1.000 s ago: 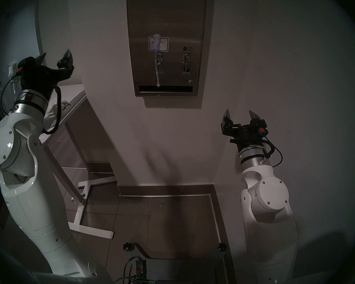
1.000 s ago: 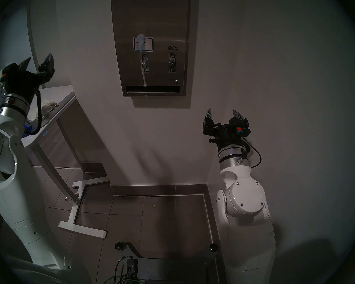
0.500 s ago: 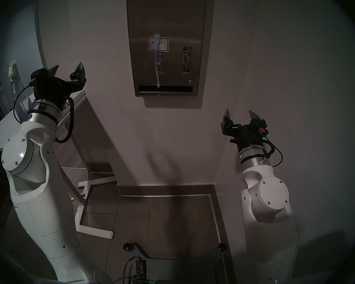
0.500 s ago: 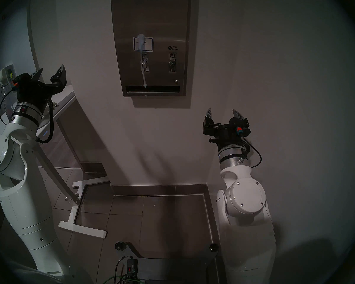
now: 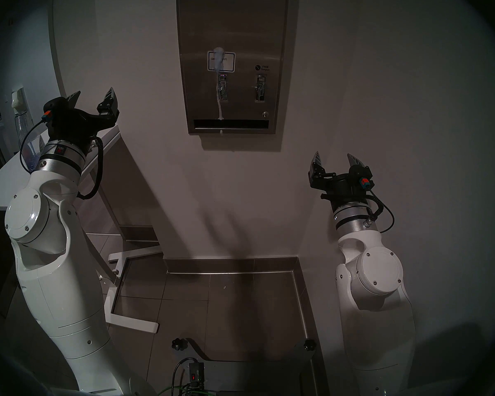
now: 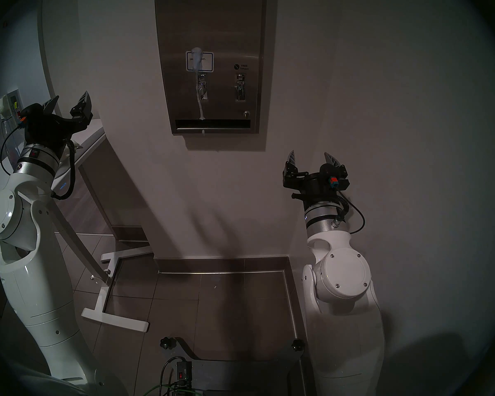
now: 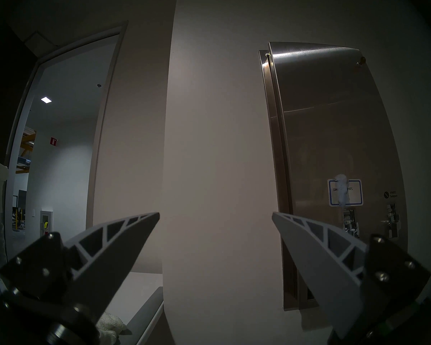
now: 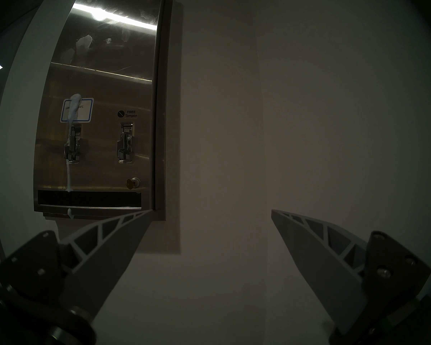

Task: Pick up the cleaner bottle and spray the cleaner onto the surface

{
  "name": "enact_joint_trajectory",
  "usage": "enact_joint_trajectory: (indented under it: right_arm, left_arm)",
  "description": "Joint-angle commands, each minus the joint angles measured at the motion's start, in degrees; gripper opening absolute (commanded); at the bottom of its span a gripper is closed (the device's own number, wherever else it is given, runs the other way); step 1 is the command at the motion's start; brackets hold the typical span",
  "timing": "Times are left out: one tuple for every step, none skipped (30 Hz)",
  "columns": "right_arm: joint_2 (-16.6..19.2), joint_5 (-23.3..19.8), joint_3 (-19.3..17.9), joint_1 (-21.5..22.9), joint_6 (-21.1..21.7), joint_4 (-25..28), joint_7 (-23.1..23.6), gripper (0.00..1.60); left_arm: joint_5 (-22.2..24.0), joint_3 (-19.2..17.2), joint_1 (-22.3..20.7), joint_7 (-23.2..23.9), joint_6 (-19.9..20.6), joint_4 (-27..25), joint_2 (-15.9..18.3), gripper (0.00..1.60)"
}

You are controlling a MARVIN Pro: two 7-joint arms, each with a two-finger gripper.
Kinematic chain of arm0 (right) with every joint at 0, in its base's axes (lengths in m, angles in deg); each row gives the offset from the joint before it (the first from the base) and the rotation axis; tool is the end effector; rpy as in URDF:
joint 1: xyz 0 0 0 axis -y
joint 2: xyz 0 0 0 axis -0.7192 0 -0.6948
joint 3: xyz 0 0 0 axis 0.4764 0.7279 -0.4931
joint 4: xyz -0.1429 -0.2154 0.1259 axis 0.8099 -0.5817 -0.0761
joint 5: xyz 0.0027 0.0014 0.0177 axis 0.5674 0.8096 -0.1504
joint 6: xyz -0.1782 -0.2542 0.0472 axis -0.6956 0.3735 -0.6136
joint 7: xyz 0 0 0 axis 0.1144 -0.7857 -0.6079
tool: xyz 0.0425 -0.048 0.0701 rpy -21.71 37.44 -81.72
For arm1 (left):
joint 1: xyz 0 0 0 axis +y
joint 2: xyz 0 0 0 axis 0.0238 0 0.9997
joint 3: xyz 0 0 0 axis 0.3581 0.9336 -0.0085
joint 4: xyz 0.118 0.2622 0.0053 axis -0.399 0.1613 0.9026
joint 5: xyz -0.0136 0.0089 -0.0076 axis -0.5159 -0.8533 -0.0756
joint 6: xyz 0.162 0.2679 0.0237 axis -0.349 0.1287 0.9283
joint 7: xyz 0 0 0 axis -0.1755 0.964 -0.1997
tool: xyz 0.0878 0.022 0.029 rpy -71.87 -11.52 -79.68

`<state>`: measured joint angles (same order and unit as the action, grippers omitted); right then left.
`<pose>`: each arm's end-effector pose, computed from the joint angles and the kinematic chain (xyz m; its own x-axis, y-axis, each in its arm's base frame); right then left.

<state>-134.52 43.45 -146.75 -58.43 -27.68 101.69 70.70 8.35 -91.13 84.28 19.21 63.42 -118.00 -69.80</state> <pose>0.3405 0.0074 -0.1729 -0.2966 -0.0183 0.9548 -0.0145 -0.9996 -0.0237 0.3332 0.1344 -0.0439 -0.4296 -0.0907 0.8985 0.1186 -0.9920 -0.0434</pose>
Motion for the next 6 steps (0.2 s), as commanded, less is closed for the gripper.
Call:
enact_joint_trajectory:
  right_arm:
    - [0.1, -0.1, -0.1, 0.8, -0.5, 2.2, 0.1, 1.60]
    - [0.1, -0.1, -0.1, 0.8, -0.5, 2.2, 0.1, 1.60]
    - [0.1, -0.1, -0.1, 0.8, -0.5, 2.2, 0.1, 1.60]
    - [0.1, -0.1, -0.1, 0.8, -0.5, 2.2, 0.1, 1.60]
    - [0.1, -0.1, -0.1, 0.8, -0.5, 2.2, 0.1, 1.60]
    - [0.1, -0.1, -0.1, 0.8, -0.5, 2.2, 0.1, 1.60]
  left_arm:
    - [0.1, -0.1, -0.9, 0.1, -1.3, -1.2, 0.4, 1.60]
    - [0.2, -0.1, -0.9, 0.1, -1.3, -1.2, 0.4, 1.60]
    - [0.2, -0.1, -0.9, 0.1, -1.3, -1.2, 0.5, 1.60]
    - [0.2, -0.1, -0.9, 0.0, -1.3, -1.2, 0.5, 1.60]
    - [0.2, -0.1, -0.9, 0.0, -1.3, -1.2, 0.5, 1.60]
    - [0.2, -0.1, -0.9, 0.0, -1.3, -1.2, 0.5, 1.60]
